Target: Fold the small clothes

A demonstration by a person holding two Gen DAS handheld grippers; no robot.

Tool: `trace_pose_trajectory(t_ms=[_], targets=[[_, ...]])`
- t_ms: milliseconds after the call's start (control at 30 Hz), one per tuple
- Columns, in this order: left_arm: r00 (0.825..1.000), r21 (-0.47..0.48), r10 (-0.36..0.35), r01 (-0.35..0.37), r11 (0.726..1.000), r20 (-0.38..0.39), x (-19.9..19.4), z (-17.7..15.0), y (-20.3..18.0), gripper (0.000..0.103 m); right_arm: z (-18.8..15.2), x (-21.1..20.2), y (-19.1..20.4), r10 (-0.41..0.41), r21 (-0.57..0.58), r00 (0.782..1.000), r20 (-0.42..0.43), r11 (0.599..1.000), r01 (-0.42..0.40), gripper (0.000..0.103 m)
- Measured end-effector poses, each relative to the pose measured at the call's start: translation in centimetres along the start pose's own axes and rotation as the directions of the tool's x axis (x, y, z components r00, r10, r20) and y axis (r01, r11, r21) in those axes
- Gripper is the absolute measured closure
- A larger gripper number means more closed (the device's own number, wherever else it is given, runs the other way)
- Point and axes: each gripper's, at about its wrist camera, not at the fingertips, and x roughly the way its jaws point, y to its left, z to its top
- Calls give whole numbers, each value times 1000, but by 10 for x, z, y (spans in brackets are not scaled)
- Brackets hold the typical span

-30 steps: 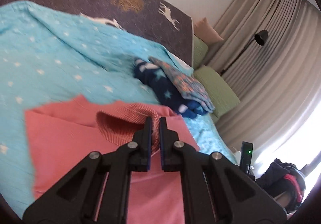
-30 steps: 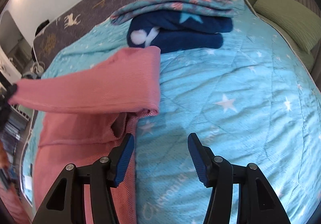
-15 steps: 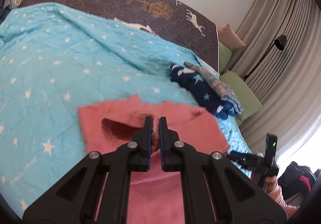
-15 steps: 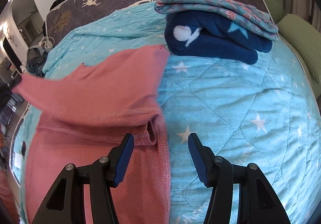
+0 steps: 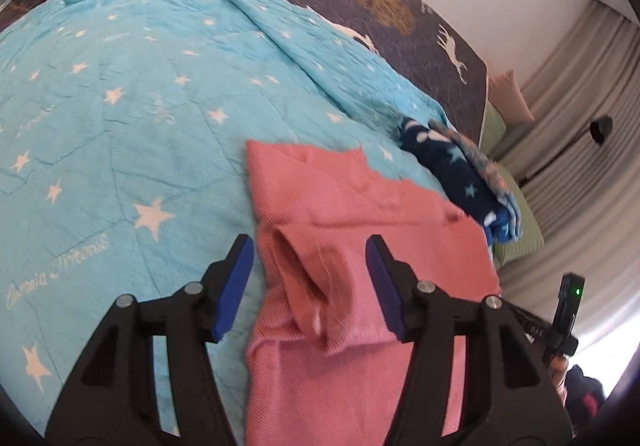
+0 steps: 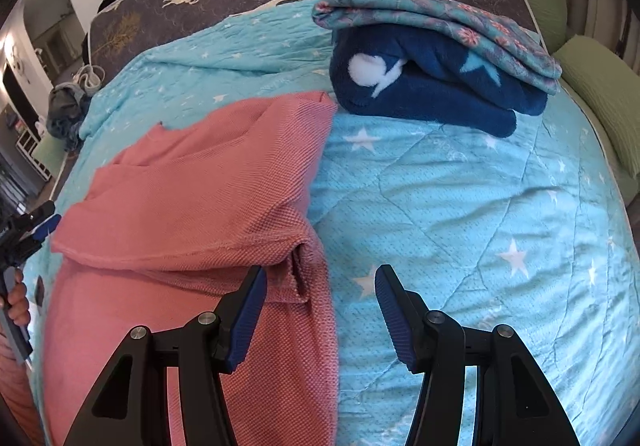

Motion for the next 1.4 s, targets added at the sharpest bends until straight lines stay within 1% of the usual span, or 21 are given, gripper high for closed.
trace_pose_trajectory(t_ms=[33,100,167,200,233,267,333,400,467,500,567,600,633,667,767,1033,1100,1233,1300,1367,1400], targets=[[1000,-2,1,-1,1000,-7,3,1,1,44,2,-1,-3,9,15,1000,5,1000,-10,45],[998,-6,-15,15,1000,-60,18,4,0,44,6,-3,-9,32,56,999,20,998,-33,45],[995,-36,-12,9,999,-96,31,4,1,44,11,-5,-15,69,105,997,31,992,-72,45],[994,-58,-24,18,998,-106,38,4,1,51,13,-4,-16,77,117,997,32,990,-80,45],[994,-63,-38,32,998,-101,38,4,0,83,14,-4,-17,82,129,996,31,988,-85,45],[994,-57,-64,59,997,-93,38,6,-5,97,15,-3,-17,84,136,996,32,987,-87,45],[995,-29,-83,82,996,-46,30,8,-15,97,14,-2,-18,86,140,996,33,986,-89,45],[994,51,-104,103,993,19,14,14,-34,97,13,-2,-18,83,139,996,32,986,-87,45],[992,127,-111,103,987,62,3,20,-47,96,13,0,-20,82,141,996,30,986,-86,45],[994,164,-72,58,985,86,-1,24,-52,92,13,1,-21,82,147,996,28,986,-85,45],[994,184,21,-41,982,110,-3,29,-51,73,12,3,-23,86,156,996,25,984,-89,45],[991,175,67,-87,981,113,-3,30,-46,59,11,3,-24,88,159,996,25,983,-90,45],[989,159,93,-111,981,117,-3,30,-41,56,11,3,-24,89,160,996,25,983,-92,45],[987,140,106,-122,983,117,-5,28,-35,56,10,3,-23,91,157,996,25,983,-93,45],[992,113,85,-96,989,93,-4,22,-27,56,12,4,-23,82,150,996,25,985,-85,45],[1000,212,13,-11,977,-5,33,1,-71,56,37,10,-17,118,198,993,32,973,-122,45],[999,240,2,7,971,-35,43,-8,-82,55,33,5,-11,120,159,992,36,979,-124,45],[996,258,-6,29,966,-91,63,-19,-95,55,14,-1,7,11,0,999,46,1000,-11,45],[993,260,-17,47,964,-117,74,-25,-103,54,6,7,14,-17,-67,1000,15,998,18,45],[991,269,-27,62,961,-135,82,-31,-109,49,1,14,17,-13,-87,1000,-21,996,11,45],[990,284,-17,58,957,-143,88,-36,-111,44,-1,18,18,-23,-92,999,-29,996,21,45]])
